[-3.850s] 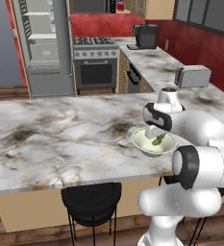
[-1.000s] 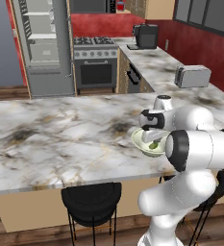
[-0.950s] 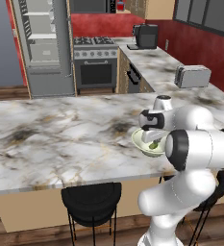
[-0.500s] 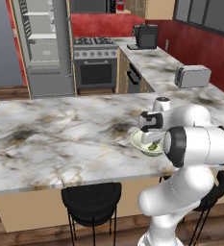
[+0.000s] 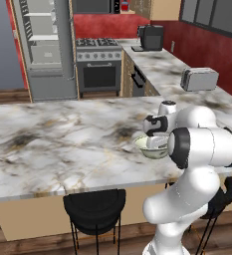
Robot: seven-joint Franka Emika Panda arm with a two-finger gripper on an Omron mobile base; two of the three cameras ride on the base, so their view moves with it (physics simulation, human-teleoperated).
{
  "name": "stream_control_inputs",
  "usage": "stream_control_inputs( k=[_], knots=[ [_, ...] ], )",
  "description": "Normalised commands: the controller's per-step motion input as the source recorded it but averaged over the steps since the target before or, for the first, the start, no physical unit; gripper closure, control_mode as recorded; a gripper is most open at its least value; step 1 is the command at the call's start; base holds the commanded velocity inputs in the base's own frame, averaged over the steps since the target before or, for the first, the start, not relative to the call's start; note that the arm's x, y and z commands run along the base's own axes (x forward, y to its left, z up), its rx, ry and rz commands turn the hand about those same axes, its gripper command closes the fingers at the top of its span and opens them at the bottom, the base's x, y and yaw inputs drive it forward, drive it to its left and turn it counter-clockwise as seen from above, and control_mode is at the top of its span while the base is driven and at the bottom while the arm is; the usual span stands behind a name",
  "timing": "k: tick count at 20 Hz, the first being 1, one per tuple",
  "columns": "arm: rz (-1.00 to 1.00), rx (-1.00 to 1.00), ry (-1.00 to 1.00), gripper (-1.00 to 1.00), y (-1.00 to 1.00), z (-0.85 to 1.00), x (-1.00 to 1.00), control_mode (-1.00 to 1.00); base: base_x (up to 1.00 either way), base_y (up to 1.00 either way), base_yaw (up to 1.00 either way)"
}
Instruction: There is a bowl on the dining counter. Grab a lemon wedge from the fridge and place it in the bowl. Then get the liquor bottle and glass cup from the cabinet and place them next to the bowl.
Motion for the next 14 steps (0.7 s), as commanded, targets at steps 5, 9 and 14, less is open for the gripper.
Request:
stream_control_inputs(
  k=[5,9,14],
  knots=[
    [0.00,0.00,-0.05,-1.00,0.00,-0.02,-0.02,-1.00,0.00,0.00,0.00],
    [0.00,0.00,-0.10,-1.00,0.00,0.00,-0.23,-1.00,0.00,0.00,0.00],
    [0.00,0.00,-0.12,-1.00,0.00,0.01,-0.20,-1.00,0.00,0.00,0.00]
  ],
)
